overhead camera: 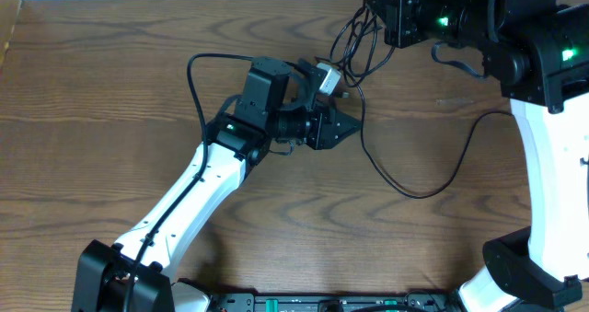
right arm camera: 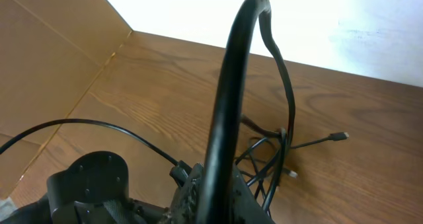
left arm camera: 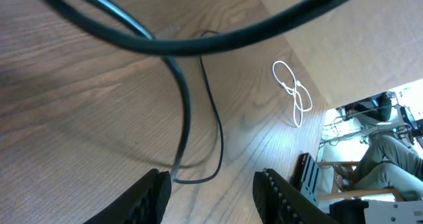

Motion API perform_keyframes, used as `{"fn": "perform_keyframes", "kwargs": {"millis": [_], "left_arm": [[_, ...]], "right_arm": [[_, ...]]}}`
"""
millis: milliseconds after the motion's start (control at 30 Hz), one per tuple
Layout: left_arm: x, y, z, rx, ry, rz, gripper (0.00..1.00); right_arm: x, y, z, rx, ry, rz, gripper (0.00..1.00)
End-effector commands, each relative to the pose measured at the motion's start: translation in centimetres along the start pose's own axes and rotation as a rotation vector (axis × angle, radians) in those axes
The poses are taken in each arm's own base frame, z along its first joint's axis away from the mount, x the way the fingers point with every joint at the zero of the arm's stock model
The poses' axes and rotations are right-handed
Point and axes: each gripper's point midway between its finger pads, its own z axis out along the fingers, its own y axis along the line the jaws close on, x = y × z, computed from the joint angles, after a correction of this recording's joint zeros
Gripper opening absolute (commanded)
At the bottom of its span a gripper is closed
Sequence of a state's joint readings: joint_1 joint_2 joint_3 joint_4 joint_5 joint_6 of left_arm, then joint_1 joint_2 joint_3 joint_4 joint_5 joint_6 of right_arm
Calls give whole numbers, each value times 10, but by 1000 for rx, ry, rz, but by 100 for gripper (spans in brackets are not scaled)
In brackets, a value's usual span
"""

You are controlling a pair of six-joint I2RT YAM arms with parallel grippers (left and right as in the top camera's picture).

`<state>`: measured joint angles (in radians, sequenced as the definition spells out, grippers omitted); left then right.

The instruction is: Untangle cables

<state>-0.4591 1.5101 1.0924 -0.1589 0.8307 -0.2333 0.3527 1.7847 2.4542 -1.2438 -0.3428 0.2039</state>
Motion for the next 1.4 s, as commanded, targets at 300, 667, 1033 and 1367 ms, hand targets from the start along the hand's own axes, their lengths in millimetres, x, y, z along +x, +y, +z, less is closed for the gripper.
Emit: {"fn": "perform_keyframes", "kwargs": {"millis": [300,667,1033,1367], "left_arm": [[-17,20,3,-146,-80,-18,46],[-17,20,34,-103,-86,-61,46],[-27,6,49,-46,-132,-68,46],[-19,1,58,-46,-109,-64,42]], "right_arm": [[-6,11,-10,-43,-27,16,1],[-7,11,-10,-47,-29,22,1],[-7,9,-11,-48,-30,26,1],[-8,8,-11,-48,-30,32,1]]}}
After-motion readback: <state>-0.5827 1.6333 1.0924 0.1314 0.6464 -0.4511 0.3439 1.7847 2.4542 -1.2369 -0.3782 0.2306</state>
